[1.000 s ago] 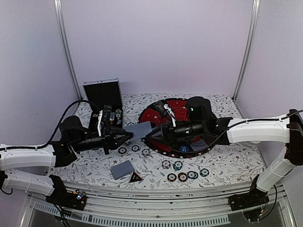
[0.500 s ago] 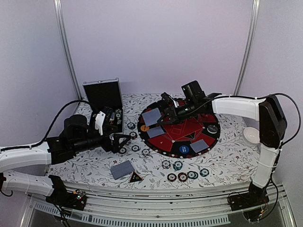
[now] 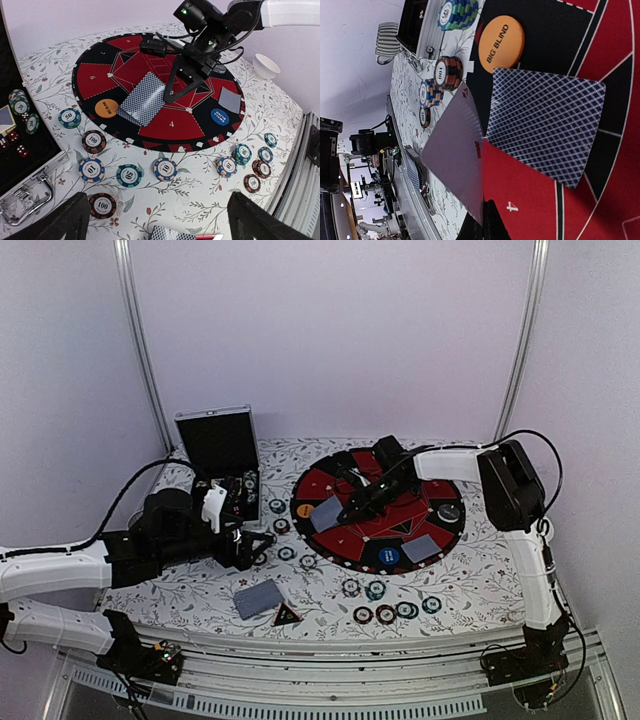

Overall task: Distribute texas hold em gaming equipment
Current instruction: Distribute the poker card in the big blind area.

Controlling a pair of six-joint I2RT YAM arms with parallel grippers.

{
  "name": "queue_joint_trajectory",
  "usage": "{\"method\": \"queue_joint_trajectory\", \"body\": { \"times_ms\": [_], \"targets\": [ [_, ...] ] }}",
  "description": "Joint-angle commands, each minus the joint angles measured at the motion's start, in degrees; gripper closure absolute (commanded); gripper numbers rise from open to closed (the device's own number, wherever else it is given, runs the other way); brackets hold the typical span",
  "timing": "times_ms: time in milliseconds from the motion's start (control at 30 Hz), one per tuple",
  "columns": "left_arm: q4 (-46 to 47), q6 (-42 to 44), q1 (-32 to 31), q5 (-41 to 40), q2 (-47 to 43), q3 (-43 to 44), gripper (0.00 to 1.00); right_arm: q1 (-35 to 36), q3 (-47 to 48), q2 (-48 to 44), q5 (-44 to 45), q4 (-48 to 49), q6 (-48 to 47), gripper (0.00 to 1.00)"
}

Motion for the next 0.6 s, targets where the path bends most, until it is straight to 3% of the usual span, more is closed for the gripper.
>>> {"method": "queue_joint_trajectory", "body": {
  "times_ms": [0,300,467,567],
  "targets": [
    [0.0,1.1,0.6,-0.9,0.4,-0.8,0.02,-0.7,5.6,5.9,-5.3,-3.1,-1.7,0.98],
    [0.1,1.5,0.5,-0.1,0.7,-0.9,0.02,-1.6,8.6,8.8,-4.1,-3.4,-0.4,0.95],
    [-0.5,1.3,0.5,0.3,0.7,-1.3,0.03,-1.6,8.6,7.0,1.0,-4.4,0.2,0.64],
    [-2.2,-1.4,0.5,-0.9,0.9,-1.7,0.03,-1.6,8.5,4.7,4.8,-5.4,0.2,0.55]
  ]
}}
